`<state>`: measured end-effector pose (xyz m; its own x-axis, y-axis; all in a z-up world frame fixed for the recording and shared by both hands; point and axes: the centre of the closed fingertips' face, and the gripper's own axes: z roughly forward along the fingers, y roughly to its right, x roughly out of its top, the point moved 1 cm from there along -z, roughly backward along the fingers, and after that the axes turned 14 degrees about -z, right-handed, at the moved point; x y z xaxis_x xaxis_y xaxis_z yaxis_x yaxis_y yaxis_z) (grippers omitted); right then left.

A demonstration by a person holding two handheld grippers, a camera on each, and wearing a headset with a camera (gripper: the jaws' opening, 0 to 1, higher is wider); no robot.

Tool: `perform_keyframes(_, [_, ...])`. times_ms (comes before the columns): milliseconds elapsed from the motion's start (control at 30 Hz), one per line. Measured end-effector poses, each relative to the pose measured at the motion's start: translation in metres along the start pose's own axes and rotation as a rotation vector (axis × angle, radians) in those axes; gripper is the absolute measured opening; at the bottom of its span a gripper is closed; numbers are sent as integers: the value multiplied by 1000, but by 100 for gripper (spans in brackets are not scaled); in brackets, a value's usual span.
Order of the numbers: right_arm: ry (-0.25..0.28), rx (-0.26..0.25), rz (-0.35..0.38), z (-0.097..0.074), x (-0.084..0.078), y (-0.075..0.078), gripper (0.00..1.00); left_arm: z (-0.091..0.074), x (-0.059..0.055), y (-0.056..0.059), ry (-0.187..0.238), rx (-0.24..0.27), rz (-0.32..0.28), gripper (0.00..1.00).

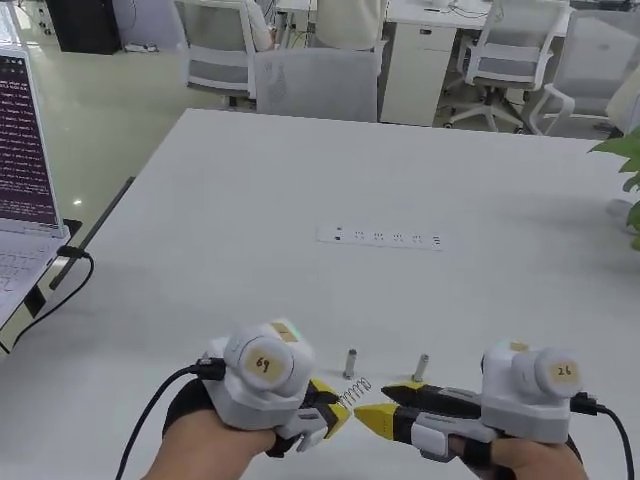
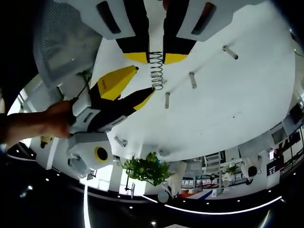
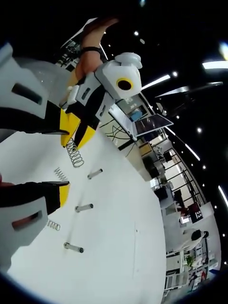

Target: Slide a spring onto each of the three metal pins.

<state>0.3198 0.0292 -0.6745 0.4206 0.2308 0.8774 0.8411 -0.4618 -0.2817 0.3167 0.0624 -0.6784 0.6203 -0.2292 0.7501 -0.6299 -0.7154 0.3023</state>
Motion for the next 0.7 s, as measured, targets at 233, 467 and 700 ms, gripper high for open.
perform_keyframes(233, [18, 24, 25, 6, 5, -4, 31, 1, -2, 6, -2, -13, 13, 2])
perform_keyframes(467, [26, 47, 51, 10, 6, -6, 23, 0, -1, 8, 0, -19, 24, 2])
perform_keyframes(700, [49, 42, 73, 9, 11, -4, 17, -1, 1, 8, 9, -22, 28, 2])
